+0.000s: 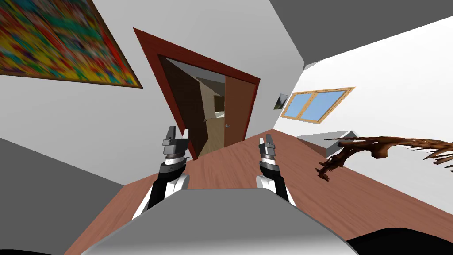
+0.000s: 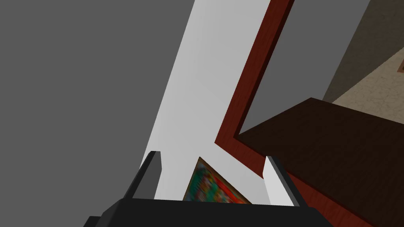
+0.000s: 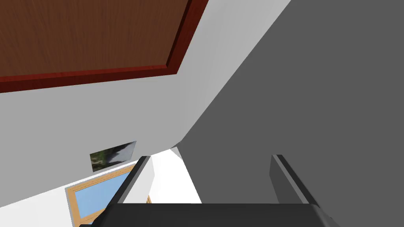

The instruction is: Push the door open

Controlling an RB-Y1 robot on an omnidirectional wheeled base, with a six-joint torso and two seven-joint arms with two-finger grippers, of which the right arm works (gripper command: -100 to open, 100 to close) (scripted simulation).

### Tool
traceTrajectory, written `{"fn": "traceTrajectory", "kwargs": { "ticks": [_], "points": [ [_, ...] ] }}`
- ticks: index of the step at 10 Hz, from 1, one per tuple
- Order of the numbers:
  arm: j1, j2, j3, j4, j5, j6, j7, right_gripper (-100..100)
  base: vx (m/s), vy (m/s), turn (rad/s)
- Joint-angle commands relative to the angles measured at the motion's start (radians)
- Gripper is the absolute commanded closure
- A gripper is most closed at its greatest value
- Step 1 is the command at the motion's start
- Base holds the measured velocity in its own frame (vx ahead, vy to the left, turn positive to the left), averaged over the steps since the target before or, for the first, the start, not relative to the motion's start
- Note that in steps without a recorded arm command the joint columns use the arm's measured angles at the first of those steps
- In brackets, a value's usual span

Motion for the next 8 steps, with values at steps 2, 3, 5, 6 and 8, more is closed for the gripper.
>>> {"fn": "traceTrajectory", "kwargs": {
  "ticks": [2, 3, 5, 6, 8],
  "points": [
    [-0.002, -0.027, 0.007, 0.047, -0.012, -0.019, -0.007, -100, 0.206, 0.037, 0.129],
    [-0.002, -0.034, 0.009, 0.063, -0.016, -0.025, -0.010, -100, 0.182, -0.058, 0.082],
    [-0.003, -0.053, 0.015, 0.104, -0.027, -0.042, -0.016, -100, 0.180, -0.042, 0.099],
    [-0.004, -0.063, 0.018, 0.126, -0.033, -0.051, -0.020, -100, 0.178, -0.009, 0.118],
    [-0.006, -0.079, 0.024, 0.165, -0.043, -0.067, -0.026, -100, 0.174, -0.006, 0.117]
  ]
}}
